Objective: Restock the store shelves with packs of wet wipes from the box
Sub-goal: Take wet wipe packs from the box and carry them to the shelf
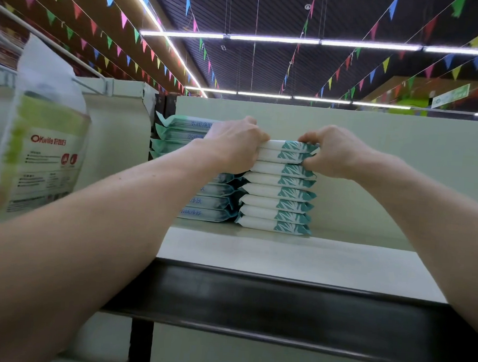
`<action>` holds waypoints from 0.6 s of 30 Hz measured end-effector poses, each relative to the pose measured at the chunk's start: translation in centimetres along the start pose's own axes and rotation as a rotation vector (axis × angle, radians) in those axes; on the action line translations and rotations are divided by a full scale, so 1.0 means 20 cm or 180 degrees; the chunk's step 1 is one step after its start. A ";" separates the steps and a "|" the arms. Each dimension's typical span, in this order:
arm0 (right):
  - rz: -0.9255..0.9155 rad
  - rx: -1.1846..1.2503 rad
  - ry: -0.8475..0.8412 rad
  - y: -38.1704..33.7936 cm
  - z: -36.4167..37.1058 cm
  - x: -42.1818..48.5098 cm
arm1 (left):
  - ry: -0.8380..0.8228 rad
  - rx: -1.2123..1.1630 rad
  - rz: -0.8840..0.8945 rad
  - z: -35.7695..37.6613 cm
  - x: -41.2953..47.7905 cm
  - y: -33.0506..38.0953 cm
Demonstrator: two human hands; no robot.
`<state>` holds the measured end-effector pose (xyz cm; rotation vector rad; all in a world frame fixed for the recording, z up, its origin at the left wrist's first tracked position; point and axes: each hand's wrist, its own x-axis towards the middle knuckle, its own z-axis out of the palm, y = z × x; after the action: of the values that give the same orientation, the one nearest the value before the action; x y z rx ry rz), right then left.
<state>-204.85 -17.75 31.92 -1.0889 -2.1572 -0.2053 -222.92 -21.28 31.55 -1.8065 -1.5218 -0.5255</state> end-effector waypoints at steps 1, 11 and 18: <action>-0.0058 -0.0017 0.0011 -0.01 0.00 0.00 | 0.0033 0.0048 0.0009 0.00 0.00 0.00; -0.0345 -0.0637 0.0295 -0.03 0.02 0.00 | 0.0377 0.0347 -0.0046 -0.03 -0.02 0.05; -0.0395 -0.0975 0.0336 -0.04 0.02 0.01 | 0.0297 0.0283 -0.0127 -0.02 -0.03 0.05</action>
<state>-205.63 -17.97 31.82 -1.0828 -2.1445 -0.6536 -221.93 -22.02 31.21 -1.6646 -1.4969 -0.5452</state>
